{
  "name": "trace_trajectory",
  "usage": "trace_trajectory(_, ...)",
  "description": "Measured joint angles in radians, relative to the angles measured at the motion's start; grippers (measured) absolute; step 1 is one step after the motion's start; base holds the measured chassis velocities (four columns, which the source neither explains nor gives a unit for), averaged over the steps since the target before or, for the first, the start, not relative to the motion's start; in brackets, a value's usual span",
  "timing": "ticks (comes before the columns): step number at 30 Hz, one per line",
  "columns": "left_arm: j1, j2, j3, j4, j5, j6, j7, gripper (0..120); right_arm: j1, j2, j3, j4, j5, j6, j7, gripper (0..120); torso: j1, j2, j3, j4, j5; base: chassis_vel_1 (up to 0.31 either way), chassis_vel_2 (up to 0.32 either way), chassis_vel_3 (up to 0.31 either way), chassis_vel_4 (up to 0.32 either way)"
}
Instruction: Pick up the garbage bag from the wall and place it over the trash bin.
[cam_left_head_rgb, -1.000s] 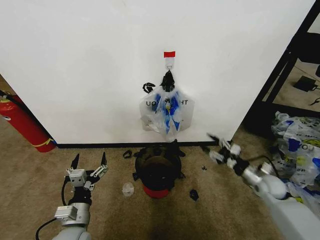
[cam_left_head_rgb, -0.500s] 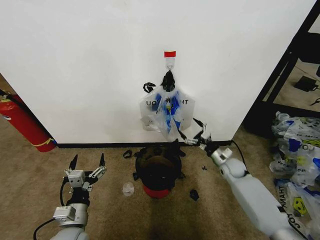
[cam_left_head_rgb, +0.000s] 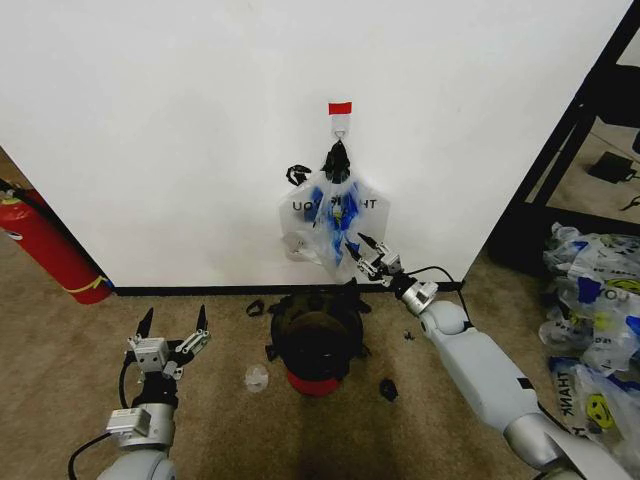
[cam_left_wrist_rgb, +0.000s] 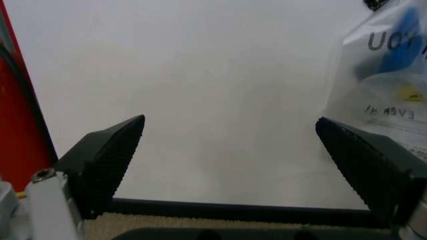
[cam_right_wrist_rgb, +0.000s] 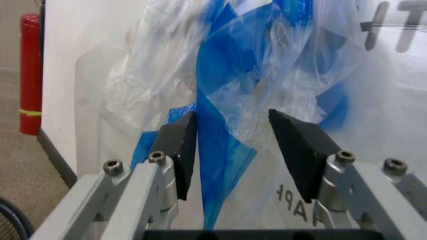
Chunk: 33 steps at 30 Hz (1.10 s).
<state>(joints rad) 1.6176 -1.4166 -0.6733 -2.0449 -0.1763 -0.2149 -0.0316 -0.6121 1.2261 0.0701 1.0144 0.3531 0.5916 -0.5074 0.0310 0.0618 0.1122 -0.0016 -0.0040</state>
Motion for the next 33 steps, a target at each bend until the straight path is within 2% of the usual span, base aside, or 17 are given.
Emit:
trace_trajectory(4,-0.001,0.000,0.000,0.002,-0.001,0.000,0.000,100,0.007,0.008,-0.001,-0.011,-0.006,0.000,0.003,48,0.000,0.000,0.000,0.0002,0.0000,0.000,0.000,0.000,0.000)
trace_trajectory(8,-0.003,-0.001,0.001,0.001,-0.001,0.000,0.000,100,0.012,0.016,-0.003,-0.017,-0.015,-0.007,0.012,43,0.000,0.000,0.000,0.0002,0.0000,0.000,0.000,0.000,0.000)
trace_trajectory(9,-0.002,-0.001,0.001,0.001,-0.001,0.000,0.000,100,0.012,0.018,-0.003,-0.017,-0.015,-0.008,0.014,37,0.000,0.000,0.000,0.0002,0.0000,0.000,0.000,0.000,0.000)
trace_trajectory(11,-0.002,-0.001,0.000,0.001,-0.001,0.000,0.000,100,0.011,0.018,-0.003,-0.014,-0.014,-0.010,0.015,34,0.000,0.000,0.000,0.0002,0.0000,0.000,0.000,0.000,0.000)
trace_trajectory(15,0.000,-0.002,-0.001,0.000,-0.001,0.000,0.000,100,0.006,0.015,-0.002,0.000,-0.005,-0.012,0.016,15,0.000,0.000,0.000,0.0002,0.0000,0.000,0.000,0.000,0.000)
trace_trajectory(20,0.000,-0.002,-0.002,-0.001,-0.001,0.000,0.000,100,0.005,0.015,-0.002,0.002,-0.004,-0.012,0.016,0,0.000,0.000,0.000,0.0002,0.0000,0.000,0.000,0.000,0.000)
trace_trajectory(33,0.001,-0.002,-0.002,-0.002,-0.001,0.000,0.000,100,0.004,0.014,-0.001,0.004,-0.002,-0.013,0.017,0,0.000,0.000,0.000,0.0002,0.0001,0.000,0.000,0.000,0.000)
